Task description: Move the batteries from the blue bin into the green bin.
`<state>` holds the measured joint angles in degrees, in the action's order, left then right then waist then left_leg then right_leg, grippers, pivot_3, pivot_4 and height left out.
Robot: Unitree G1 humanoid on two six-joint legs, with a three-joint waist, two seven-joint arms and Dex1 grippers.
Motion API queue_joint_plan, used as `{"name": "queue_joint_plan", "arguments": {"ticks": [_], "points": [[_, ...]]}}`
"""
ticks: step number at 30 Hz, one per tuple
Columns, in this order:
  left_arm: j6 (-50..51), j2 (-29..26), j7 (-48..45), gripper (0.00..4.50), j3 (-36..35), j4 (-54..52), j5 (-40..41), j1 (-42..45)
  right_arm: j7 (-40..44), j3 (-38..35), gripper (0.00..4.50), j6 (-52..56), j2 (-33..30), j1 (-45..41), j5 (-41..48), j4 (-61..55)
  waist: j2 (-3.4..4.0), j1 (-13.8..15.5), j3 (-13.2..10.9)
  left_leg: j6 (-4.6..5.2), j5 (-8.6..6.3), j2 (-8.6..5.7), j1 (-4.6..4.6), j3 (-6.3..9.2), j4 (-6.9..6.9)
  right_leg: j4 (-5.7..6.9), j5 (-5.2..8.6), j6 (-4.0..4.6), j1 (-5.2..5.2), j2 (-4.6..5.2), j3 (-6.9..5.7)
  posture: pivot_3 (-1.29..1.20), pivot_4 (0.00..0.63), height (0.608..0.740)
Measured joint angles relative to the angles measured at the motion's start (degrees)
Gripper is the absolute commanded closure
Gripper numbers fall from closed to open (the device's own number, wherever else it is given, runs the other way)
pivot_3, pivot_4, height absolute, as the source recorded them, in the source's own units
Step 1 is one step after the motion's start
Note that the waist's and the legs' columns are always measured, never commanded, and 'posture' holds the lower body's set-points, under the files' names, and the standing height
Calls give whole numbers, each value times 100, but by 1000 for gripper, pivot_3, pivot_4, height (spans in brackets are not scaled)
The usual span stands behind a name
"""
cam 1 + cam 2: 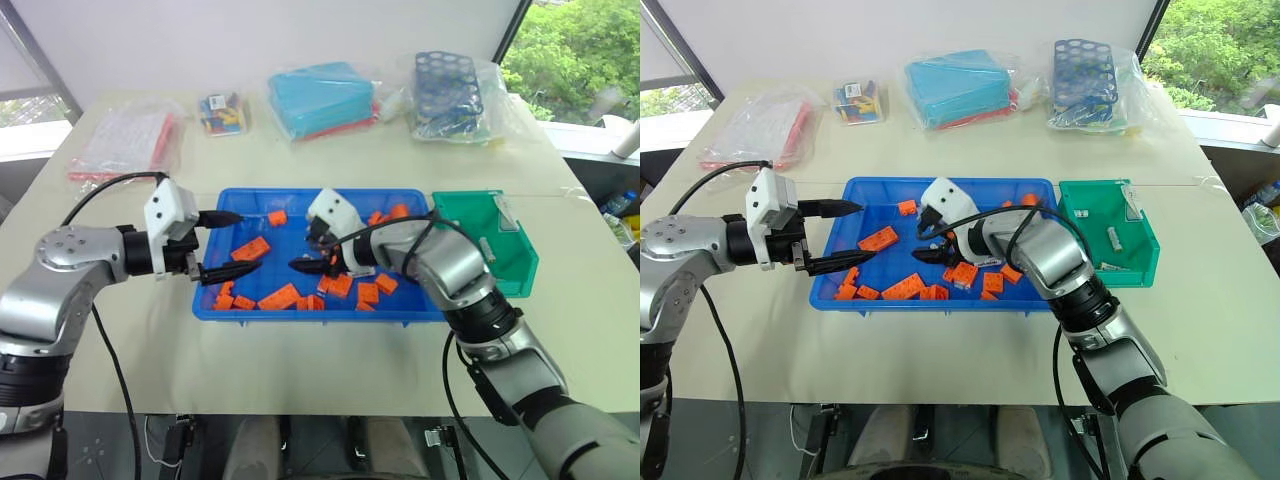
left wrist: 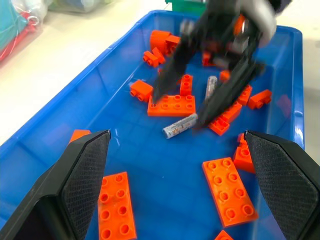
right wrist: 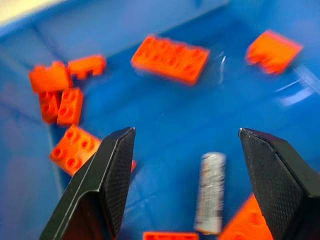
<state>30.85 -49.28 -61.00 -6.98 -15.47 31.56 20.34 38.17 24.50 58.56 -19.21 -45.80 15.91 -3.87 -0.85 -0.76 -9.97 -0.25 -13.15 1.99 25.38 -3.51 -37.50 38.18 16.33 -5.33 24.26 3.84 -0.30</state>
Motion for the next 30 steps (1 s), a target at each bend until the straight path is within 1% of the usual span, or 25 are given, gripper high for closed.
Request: {"name": "queue_joint_plan", "arguments": {"ticks": [5, 6, 9, 12, 13, 16, 19, 21, 23, 24, 25, 26, 27, 29, 30], "points": [[43, -56, 41, 0, -108, -103, 41, -104, 57, 27, 1121, -246, -67, 49, -170, 327, 0, -10, 0, 0, 0, 1, -1, 0, 1, 0, 0, 0, 1, -2, 0, 0, 150, 737], [84, -60, 59, 0, -108, -112, 44, -118, 69, 38, 1361, -318, -63, 85, -214, 393, 0, -10, 0, 0, 0, 1, -1, 0, 1, 0, 0, 0, 1, -2, 0, 0, 150, 737], [137, -74, 124, 0, -109, -127, 62, -118, 76, 110, 2314, -575, -44, 152, -360, 562, -1, -11, 0, 0, 0, 1, -1, 0, 1, 0, 0, 0, 1, -2, 0, 0, 150, 737], [140, -98, 127, 0, -109, -144, 90, -108, 77, 105, 3929, -720, 4, 242, -461, 719, -2, -2, 1, 0, 0, 1, -1, 0, 1, 0, 0, 0, 0, -2, 0, 0, 150, 737], [140, -126, 125, 0, -109, -142, 91, -96, 84, 107, 4388, -758, 15, 250, -467, 720, -2, -7, 1, 0, 0, 1, -2, -1, 1, 0, 0, 0, 0, -2, 0, 0, 150, 737], [136, -132, 104, 0, -108, -125, 93, 3, 101, 96, 4424, -763, 16, 253, -494, 721, -3, -7, 2, 0, 0, 1, -2, 0, 1, 1, 0, 0, 0, -2, 0, 0, 150, 737], [131, -132, 41, 0, -98, -51, 93, 78, 126, -100, 4424, -522, 16, 270, -375, 615, -2, -3, 1, 0, 0, 1, -1, -1, 1, 0, 0, 0, 1, -2, 0, 0, 150, 737], [131, -131, -17, 0, -67, -33, 93, 91, 126, -466, 4424, -225, -2, 264, -174, 403, -2, 2, 1, 0, 0, 2, 0, -1, 1, 0, 0, 0, 1, -2, 0, 0, 150, 737], [130, -129, -128, 0, -18, -32, 103, 121, 121, -1145, 4424, 257, -127, 128, 202, 52, 0, 20, -2, 0, 0, 2, 2, -1, 0, 0, 0, 0, 2, 1, 0, 0, 150, 737], [115, -127, -223, 0, 67, -30, 106, 191, 107, -1728, 4424, 638, -404, -71, 460, -186, 0, 44, -2, 0, 0, 0, 4, 1, 0, -1, 0, 0, 0, 4, -2, 0, 150, 737], [104, -128, -282, 0, 110, -35, 109, 206, 98, -2085, 4424, 823, -649, -185, 560, -300, 1, 78, -2, 0, 0, -1, 4, 0, -1, -1, 0, 0, 0, 7, -2, 0, 150, 737], [87, -129, -382, 0, 168, -35, 111, 211, 65, -2623, 4424, 1053, -1108, -317, 645, -468, -1, 124, -1, 2, -2, -4, 2, -2, 1, -7, 0, 0, -4, 9, -2, 0, 150, 737], [86, -128, -442, 0, 185, -23, 109, 203, 45, -2957, 4424, 1146, -1462, -347, 649, -525, -7, 145, 3, 4, -3, -5, 2, -2, 3, -12, 0, 0, -5, 8, -2, 0, 150, 737], [42, -118, -588, 0, 303, 3, 108, 256, 59, -3340, 4424, 1214, -2375, 22, 607, -659, -18, 159, 9, 6, -4, -7, -2, -9, 8, -26, 1, 2, -16, 6, -4, 0, 150, 737], [10, -116, -633, 0, 337, 15, 108, 262, 60, -3416, 4424, 1248, -2557, 201, 568, -649, -18, 142, 9, 6, -4, -7, -2, -14, 9, -26, 1, 2, -16, 5, -2, 0, 150, 737]]}}
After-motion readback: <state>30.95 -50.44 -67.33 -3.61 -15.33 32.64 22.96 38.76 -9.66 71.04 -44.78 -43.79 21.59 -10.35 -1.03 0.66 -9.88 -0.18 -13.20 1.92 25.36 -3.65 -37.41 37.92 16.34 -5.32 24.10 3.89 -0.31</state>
